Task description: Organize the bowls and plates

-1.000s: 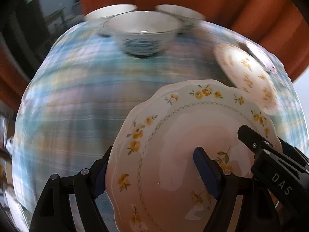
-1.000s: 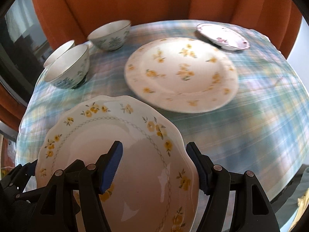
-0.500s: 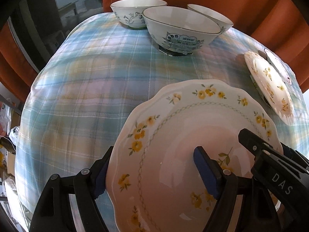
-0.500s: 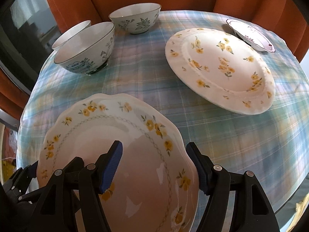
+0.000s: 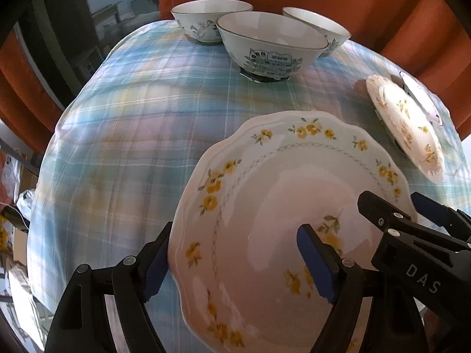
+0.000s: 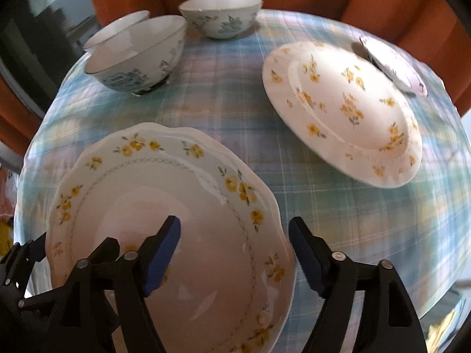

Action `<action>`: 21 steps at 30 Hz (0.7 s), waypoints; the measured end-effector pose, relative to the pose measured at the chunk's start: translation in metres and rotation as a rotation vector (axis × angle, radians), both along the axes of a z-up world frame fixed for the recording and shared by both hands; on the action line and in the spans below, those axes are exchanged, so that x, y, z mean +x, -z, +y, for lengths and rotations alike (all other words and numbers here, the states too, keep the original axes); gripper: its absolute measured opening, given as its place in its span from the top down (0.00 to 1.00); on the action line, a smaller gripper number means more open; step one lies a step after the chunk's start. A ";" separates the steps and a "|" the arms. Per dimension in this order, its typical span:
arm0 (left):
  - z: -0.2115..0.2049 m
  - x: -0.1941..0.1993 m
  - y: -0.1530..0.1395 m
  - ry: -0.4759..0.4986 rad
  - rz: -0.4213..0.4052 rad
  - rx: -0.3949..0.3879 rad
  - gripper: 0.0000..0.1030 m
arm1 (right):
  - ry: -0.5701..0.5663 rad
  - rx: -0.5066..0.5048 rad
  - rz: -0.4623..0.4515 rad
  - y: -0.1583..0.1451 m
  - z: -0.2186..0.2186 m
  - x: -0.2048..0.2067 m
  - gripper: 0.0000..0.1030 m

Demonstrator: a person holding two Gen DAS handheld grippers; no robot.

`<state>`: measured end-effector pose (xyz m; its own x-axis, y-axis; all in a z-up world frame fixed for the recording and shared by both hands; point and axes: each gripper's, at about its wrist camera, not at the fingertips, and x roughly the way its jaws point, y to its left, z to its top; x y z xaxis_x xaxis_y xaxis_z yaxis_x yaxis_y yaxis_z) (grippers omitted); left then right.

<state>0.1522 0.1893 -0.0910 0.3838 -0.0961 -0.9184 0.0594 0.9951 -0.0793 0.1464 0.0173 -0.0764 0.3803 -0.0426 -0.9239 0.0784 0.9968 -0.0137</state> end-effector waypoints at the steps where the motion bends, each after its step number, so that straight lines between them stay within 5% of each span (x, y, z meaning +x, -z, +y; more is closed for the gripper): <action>1: 0.000 -0.001 -0.002 0.000 -0.003 0.000 0.17 | -0.011 -0.006 -0.011 -0.005 0.000 -0.002 0.17; 13: -0.010 -0.013 -0.038 -0.015 -0.067 0.016 0.13 | -0.019 -0.002 -0.111 -0.048 -0.021 -0.020 0.15; 21: -0.059 -0.010 -0.052 0.036 -0.107 0.025 0.13 | 0.016 0.022 -0.168 -0.063 -0.053 -0.023 0.15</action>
<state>0.1424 0.1308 -0.0395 0.4769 -0.0893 -0.8744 0.1018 0.9937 -0.0460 0.1235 -0.0353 -0.0135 0.5287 -0.0302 -0.8483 0.0934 0.9954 0.0228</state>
